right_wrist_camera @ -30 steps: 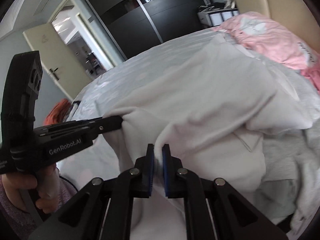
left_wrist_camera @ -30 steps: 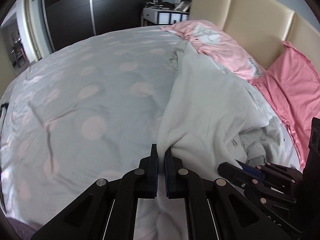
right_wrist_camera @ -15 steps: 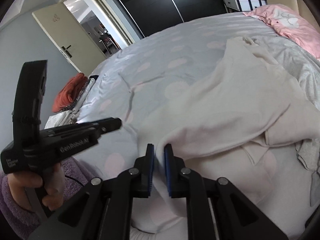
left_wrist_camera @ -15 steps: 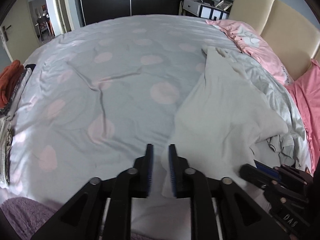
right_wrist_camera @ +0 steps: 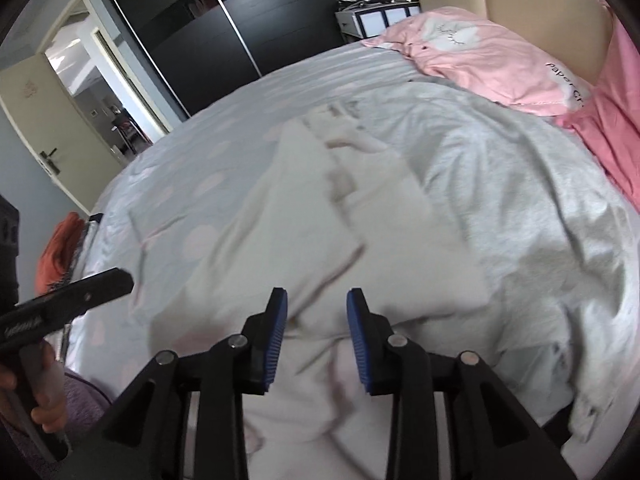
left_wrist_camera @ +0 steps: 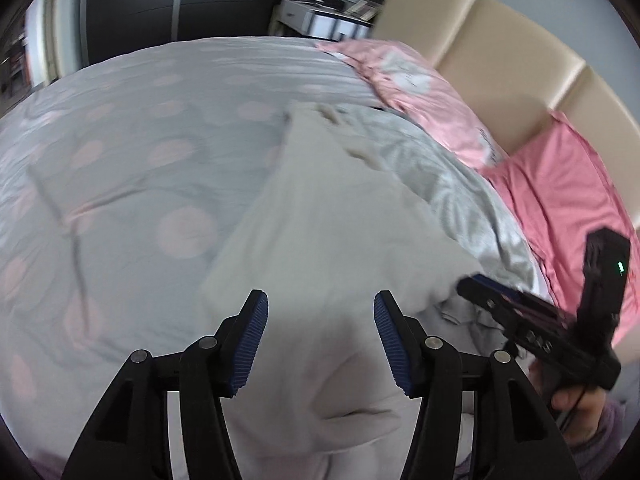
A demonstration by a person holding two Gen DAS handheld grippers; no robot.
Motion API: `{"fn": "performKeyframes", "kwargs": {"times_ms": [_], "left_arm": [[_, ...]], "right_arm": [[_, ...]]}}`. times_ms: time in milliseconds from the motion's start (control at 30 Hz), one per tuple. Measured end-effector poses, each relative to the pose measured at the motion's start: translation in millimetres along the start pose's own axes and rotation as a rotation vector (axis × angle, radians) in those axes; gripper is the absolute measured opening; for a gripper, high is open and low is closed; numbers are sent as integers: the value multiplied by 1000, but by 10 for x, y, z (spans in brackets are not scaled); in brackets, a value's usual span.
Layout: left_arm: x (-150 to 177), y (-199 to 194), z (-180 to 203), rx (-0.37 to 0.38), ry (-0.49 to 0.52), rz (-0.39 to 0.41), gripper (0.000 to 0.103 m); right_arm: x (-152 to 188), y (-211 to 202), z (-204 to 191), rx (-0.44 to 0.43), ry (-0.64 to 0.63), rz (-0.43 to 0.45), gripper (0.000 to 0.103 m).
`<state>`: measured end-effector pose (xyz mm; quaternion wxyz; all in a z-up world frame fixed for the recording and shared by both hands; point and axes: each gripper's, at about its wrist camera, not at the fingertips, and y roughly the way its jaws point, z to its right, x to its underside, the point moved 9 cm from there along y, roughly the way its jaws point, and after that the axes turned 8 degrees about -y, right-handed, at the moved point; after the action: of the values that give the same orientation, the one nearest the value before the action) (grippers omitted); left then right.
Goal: Fold clothes
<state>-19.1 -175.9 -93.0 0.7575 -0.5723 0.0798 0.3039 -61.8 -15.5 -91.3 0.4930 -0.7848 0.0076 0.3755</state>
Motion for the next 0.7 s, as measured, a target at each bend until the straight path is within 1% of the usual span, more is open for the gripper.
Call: {"fn": "performKeyframes", "kwargs": {"times_ms": [33, 100, 167, 233, 267, 367, 467, 533, 567, 600, 633, 667, 700], "left_arm": [[-13, 85, 100, 11, 13, -12, 65], [-41, 267, 303, 39, 35, -37, 65], [-47, 458, 491, 59, 53, -62, 66], [-38, 651, 627, 59, 69, -91, 66], [-23, 748, 671, 50, 78, -106, 66], [28, 1023, 709, 18, 81, -148, 66], [41, 1240, 651, 1, 23, -176, 66], [6, 1303, 619, -7, -8, -165, 64], [-19, 1302, 599, -6, -19, -156, 60], [-42, 1289, 571, -4, -29, -149, 49], [-64, 1276, 542, -3, -39, -141, 39], [-90, 1248, 513, 4, -46, -133, 35], [-124, 1187, 479, 14, -50, -119, 24]], "right_arm": [[-42, 23, 93, 20, -8, -7, 39], [-110, 70, 288, 57, -14, -14, 41], [-130, 123, 487, 75, -1, -12, 41], [-103, 197, 670, 73, 34, -8, 41], [-75, 245, 734, 58, 58, -12, 41], [6, 386, 854, 8, 112, -32, 41], [-4, 464, 869, -8, 123, -22, 40], [-40, 482, 851, -7, 116, -6, 31], [-57, 491, 842, -7, 112, 2, 25], [-74, 497, 831, -6, 107, 10, 21], [-91, 485, 809, -1, 92, 19, 15], [-107, 473, 788, 4, 77, 29, 14], [-122, 460, 767, 8, 63, 38, 13]]}}
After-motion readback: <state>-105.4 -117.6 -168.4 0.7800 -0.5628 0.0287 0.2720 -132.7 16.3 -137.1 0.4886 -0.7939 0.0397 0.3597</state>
